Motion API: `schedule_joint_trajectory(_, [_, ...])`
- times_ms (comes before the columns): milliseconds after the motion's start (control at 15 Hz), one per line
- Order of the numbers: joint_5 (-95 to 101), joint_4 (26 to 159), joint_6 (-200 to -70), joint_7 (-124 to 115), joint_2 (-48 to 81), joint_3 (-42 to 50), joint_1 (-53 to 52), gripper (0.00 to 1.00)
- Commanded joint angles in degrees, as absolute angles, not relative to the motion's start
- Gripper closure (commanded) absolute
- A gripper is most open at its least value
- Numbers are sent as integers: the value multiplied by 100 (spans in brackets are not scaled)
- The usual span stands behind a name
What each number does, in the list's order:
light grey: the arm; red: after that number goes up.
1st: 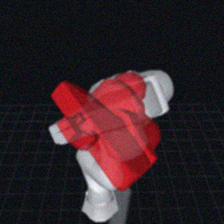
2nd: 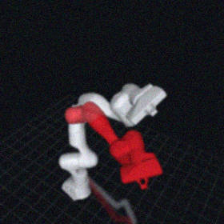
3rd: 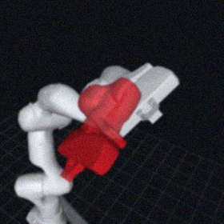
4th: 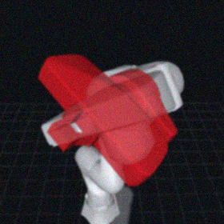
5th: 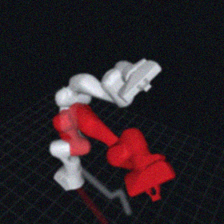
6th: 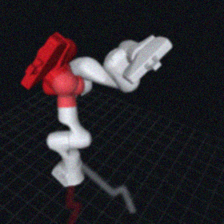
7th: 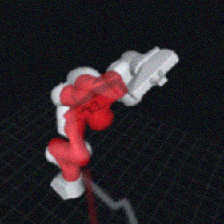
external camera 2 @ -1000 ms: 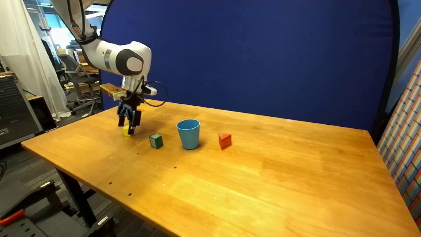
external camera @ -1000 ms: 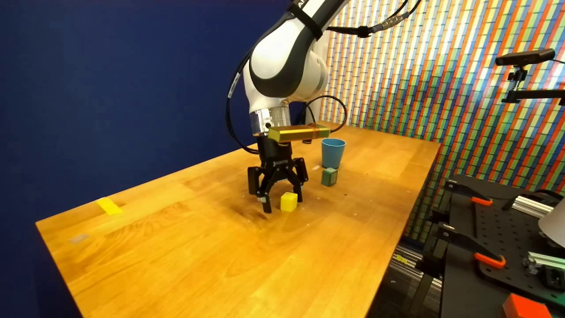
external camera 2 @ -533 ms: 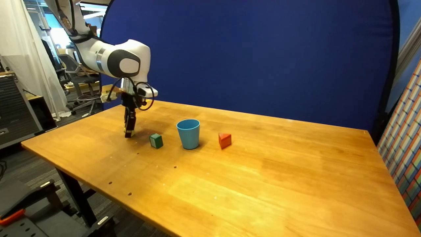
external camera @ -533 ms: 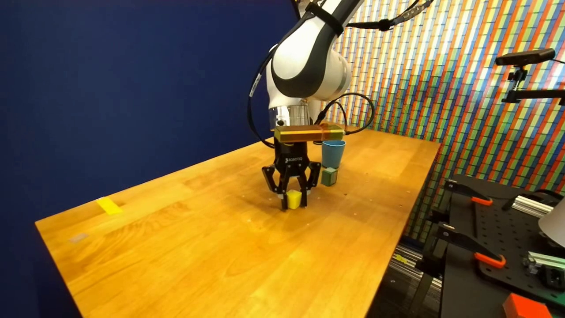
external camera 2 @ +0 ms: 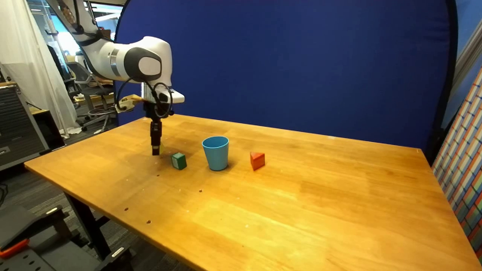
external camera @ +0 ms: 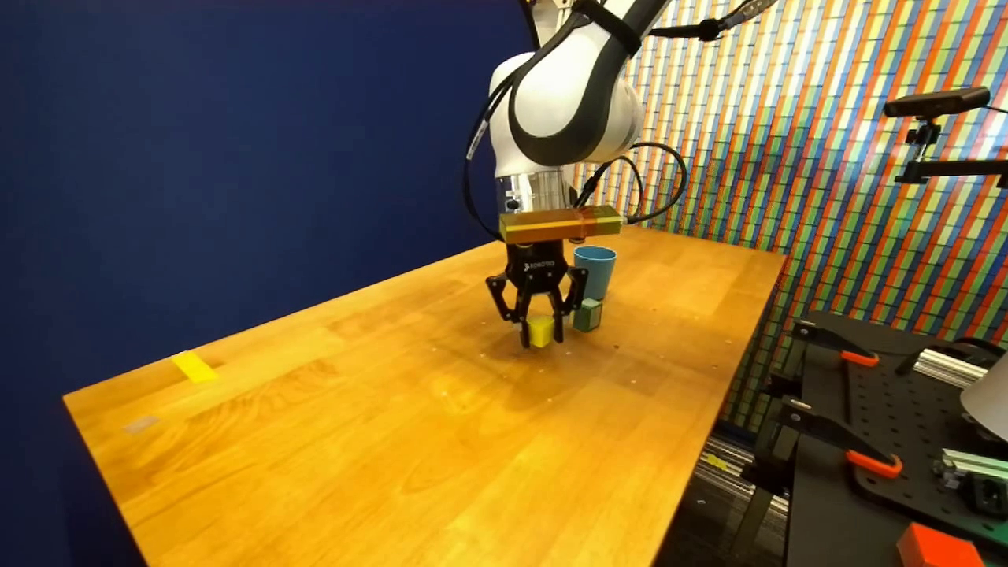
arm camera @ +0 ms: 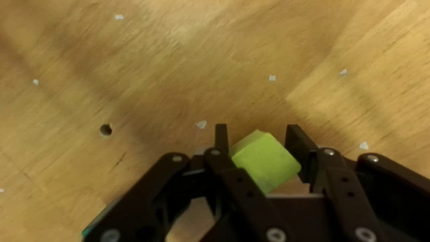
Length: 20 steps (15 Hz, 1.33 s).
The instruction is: Put the yellow block in the cup
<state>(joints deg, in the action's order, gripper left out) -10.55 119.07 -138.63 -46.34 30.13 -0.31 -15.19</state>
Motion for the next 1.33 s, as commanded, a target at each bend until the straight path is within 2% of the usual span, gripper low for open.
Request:
schedule_joint_trajectory(0, [-590, 12468, -13897, -5253, 2111, 269, -1644, 78])
schedule_joint_trajectory(467, [-234, 12954, -13830, -5904, 1255, 584, -1014, 78])
schedule_joint_trajectory(1067, [-491, 12638, -13690, -5496, 1465, 599, -115, 78])
schedule_joint_trajectory(1133, [-561, 12585, -13700, -5411, 1512, 571, -71, 28])
schedule_joint_trajectory(1200, [-562, 12522, -13647, -5371, 1562, 563, -62, 27])
schedule_joint_trajectory(1267, [-586, 12491, -13610, -5323, 1588, 555, -55, 21])
